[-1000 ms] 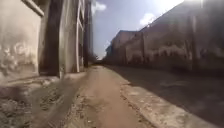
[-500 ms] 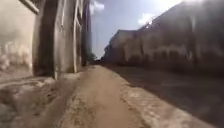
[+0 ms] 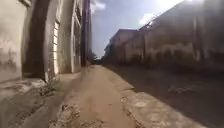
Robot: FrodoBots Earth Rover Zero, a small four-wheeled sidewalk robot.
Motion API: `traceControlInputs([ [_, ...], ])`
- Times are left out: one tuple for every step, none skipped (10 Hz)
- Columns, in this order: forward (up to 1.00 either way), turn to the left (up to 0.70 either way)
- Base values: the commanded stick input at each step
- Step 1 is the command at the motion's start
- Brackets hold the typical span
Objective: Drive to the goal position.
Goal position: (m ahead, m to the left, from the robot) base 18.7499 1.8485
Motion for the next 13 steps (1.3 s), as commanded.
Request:
traceControlInputs([
  [0.85,0.00],
  [0.85,0.00],
  [0.88,0.00],
  [0.93,0.00],
  [0.98,0.00],
  [1.00,0.00],
  [1.00,0.00],
  [1.00,0.00],
  [1.00,0.00],
  [1.00,0.00],
  [1.00,0.00],
  [1.00,0.00],
  [1.00,0.00],
])
